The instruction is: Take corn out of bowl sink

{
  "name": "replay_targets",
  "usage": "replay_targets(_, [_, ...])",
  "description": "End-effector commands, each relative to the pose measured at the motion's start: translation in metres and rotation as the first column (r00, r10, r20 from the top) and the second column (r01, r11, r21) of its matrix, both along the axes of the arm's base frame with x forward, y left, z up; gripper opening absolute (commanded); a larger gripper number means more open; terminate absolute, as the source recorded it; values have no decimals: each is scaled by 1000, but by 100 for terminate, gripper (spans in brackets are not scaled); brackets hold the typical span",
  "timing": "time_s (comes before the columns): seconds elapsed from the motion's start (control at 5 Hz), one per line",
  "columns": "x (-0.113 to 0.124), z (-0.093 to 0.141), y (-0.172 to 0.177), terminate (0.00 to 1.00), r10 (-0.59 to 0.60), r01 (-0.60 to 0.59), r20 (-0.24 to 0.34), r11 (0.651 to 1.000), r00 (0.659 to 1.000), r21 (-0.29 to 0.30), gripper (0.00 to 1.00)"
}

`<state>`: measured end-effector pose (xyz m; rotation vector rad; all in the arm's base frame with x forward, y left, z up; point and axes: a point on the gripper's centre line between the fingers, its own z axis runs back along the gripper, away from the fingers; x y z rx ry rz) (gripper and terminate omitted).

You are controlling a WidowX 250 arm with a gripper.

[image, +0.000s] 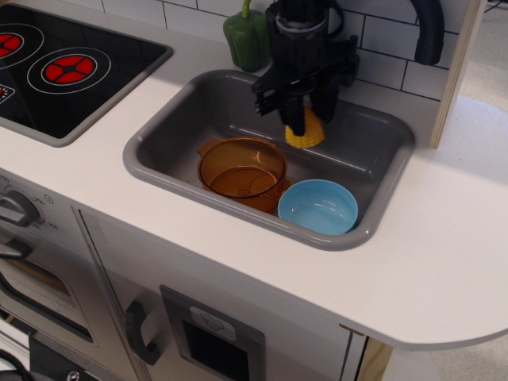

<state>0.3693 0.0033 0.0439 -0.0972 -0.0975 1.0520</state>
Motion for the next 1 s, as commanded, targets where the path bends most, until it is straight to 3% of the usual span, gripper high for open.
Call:
replay_targets(0.0, [21,6,22,0,17,-20,37,998,999,63,0])
replay_targets(0.4, [20,-2,16,0,-9,7,29,996,1000,89,0])
replay_targets(0.6, [22,-1,15,0,-15,12,22,996,1000,91,100])
replay_targets(0.8, [25,8,10,0,-25,21,37,996,999,88,100])
